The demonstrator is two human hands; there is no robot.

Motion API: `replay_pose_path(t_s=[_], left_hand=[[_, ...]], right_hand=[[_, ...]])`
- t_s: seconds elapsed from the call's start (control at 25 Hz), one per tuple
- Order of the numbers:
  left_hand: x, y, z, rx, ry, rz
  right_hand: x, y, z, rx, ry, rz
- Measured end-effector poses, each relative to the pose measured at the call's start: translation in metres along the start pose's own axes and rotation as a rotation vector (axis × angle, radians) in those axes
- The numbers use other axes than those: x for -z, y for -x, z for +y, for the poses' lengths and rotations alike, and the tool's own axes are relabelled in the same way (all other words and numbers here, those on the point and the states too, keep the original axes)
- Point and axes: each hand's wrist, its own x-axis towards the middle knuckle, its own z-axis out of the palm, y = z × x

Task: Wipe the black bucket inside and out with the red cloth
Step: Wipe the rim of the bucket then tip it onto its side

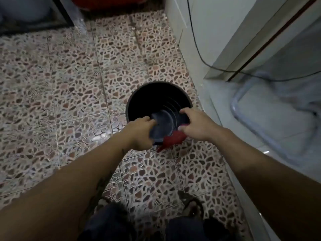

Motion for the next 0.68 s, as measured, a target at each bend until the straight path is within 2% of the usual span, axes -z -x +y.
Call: replay_pose_path(t_s=[0.12,0.24,0.4,0.6,0.68], left_hand=[[-0.053,-0.043,-0.017,-0.134,-0.260,-0.059],[-0.091,-0.072,-0.027,-0.213,-0.346,-0.038],[-0.116,-0.088,-0.035,-0.300,-0.361,0.043],[-0.107,-0.072,-0.032,-0.302,-0.189,0.003],[-0.099,-0.061,-0.021,-0.300,-0.218,-0.007]], right_hand=[[-0.056,-0.033,0.031,0.133,0.468,-0.062],[-0.093,-0.054,0.053,0.236,0.645,-0.067],[-0.103,-0.070,0.072,0.296,0.687,-0.015],[-0.099,-0.068,0.074,0.332,0.577,0.005],[-0.091,-0.055,0.068,0.300,0.515,-0.030]])
